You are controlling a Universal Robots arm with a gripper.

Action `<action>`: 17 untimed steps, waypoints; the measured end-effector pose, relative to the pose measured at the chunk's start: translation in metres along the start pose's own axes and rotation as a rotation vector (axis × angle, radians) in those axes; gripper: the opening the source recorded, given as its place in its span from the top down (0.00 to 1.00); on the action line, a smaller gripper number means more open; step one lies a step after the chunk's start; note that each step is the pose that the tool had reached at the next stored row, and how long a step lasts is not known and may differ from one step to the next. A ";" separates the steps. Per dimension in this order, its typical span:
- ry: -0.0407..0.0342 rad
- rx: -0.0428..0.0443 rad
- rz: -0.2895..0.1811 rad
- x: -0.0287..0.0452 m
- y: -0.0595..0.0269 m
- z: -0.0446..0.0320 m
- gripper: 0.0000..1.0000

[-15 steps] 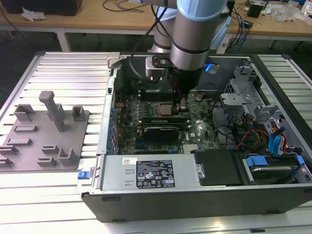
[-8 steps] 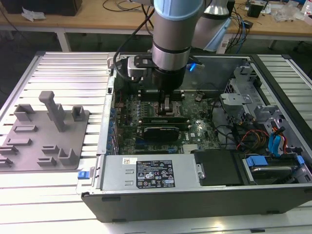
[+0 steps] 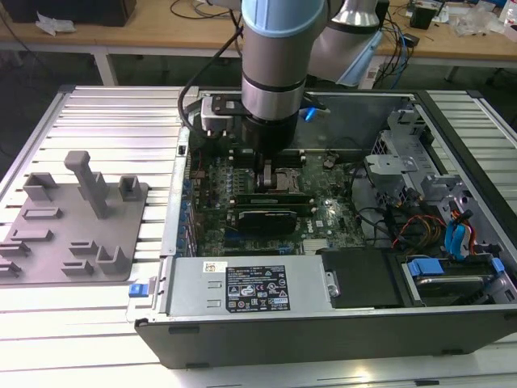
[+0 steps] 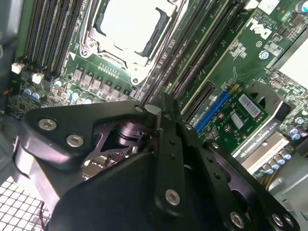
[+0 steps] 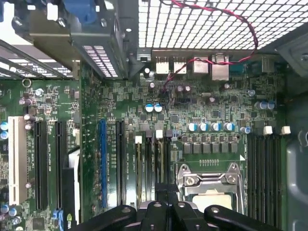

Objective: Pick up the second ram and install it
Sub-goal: 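Press down the second ram until it locks into place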

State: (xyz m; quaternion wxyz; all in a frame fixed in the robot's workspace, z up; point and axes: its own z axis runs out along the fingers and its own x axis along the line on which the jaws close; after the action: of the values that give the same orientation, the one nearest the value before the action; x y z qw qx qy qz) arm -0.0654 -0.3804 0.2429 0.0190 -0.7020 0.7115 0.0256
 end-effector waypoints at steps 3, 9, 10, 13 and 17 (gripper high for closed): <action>0.0000 0.0000 0.000 0.0002 0.0014 0.0021 0.92; 0.0002 -0.0001 0.000 0.0006 0.0014 0.0080 0.92; 0.0003 -0.0003 0.000 0.0008 0.0015 0.0105 0.92; 0.0002 -0.0002 0.000 0.0008 0.0015 0.0123 0.92; 0.0011 -0.0005 0.000 0.0012 0.0016 0.0160 0.92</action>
State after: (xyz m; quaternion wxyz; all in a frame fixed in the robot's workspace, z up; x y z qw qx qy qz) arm -0.0671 -0.3805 0.2269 0.0184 -0.7020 0.7115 0.0255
